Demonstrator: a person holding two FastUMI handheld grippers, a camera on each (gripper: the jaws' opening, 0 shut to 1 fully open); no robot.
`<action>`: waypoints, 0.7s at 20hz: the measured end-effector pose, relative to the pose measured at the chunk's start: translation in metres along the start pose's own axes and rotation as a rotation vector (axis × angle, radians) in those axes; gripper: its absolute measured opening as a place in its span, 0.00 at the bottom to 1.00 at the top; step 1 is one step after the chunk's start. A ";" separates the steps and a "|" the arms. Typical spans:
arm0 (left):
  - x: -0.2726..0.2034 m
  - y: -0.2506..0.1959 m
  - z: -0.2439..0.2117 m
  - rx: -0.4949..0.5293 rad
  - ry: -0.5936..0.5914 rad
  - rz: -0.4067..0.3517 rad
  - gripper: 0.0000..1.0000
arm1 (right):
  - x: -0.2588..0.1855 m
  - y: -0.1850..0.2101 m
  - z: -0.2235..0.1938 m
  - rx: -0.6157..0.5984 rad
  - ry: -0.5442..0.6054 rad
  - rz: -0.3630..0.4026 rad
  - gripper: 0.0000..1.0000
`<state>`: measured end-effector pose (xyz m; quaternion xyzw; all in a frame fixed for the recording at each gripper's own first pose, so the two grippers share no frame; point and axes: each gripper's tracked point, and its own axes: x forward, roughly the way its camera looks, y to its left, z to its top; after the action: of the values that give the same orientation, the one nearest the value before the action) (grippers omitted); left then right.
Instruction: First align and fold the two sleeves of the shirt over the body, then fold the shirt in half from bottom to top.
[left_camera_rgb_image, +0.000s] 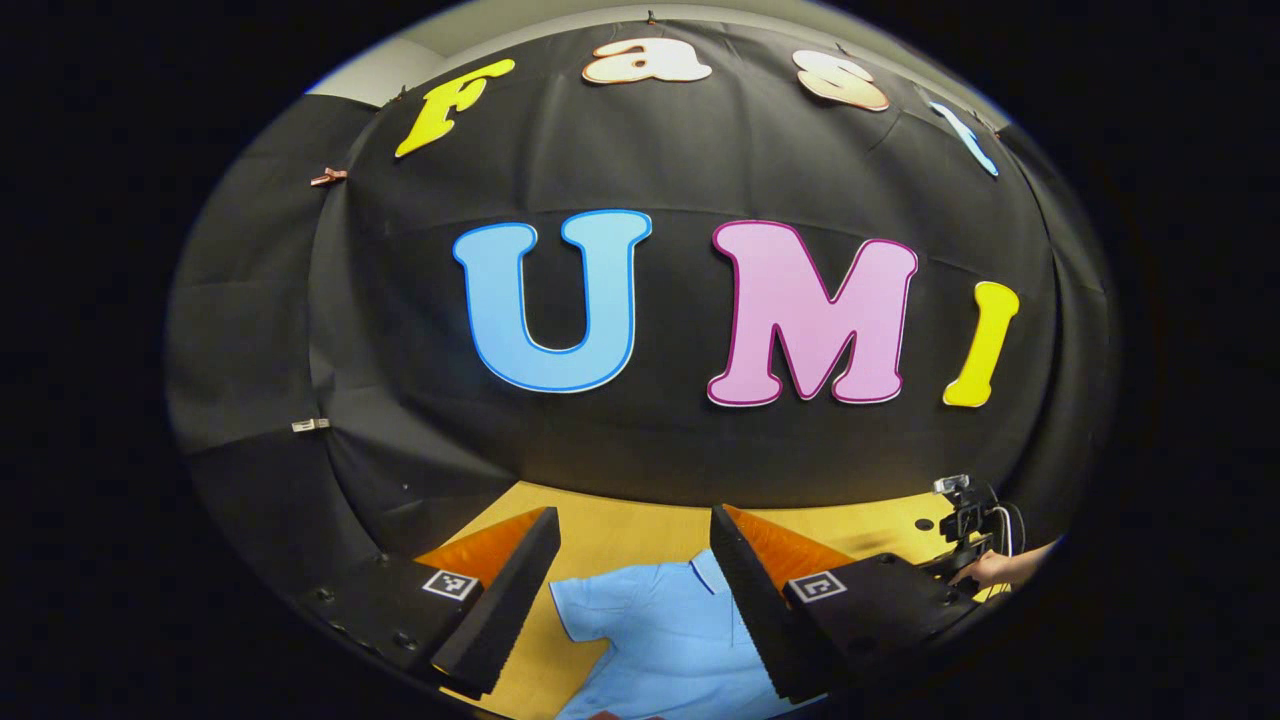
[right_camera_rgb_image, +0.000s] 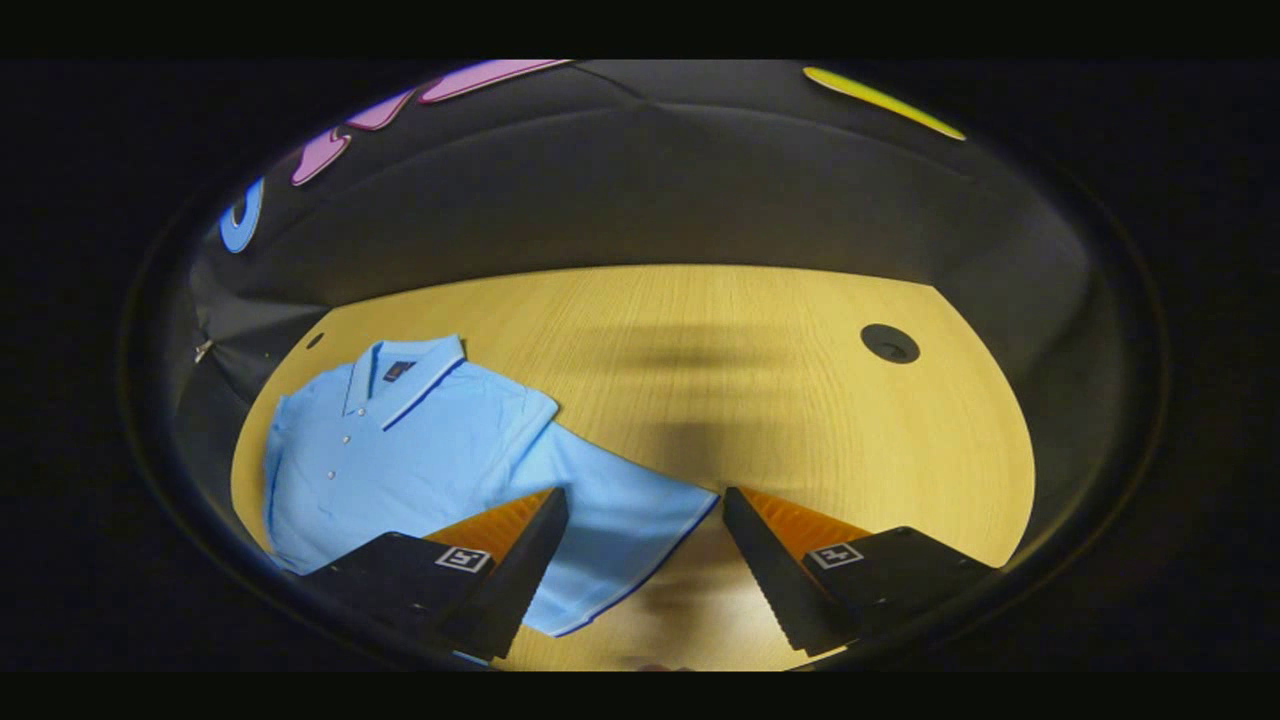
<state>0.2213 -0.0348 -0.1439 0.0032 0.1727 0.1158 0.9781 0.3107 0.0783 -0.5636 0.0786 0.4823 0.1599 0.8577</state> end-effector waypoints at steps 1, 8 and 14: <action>0.002 -0.003 -0.001 -0.001 0.003 -0.004 0.96 | 0.004 0.000 -0.003 -0.012 0.012 -0.010 0.92; 0.000 -0.001 -0.001 0.020 0.001 -0.003 0.96 | 0.003 0.011 -0.005 -0.017 0.011 0.008 0.03; -0.012 0.016 -0.003 0.014 -0.008 0.019 0.97 | -0.014 0.034 0.020 0.035 -0.056 0.102 0.07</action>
<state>0.2059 -0.0225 -0.1416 0.0124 0.1694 0.1239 0.9776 0.3145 0.1054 -0.5326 0.1228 0.4564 0.1928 0.8599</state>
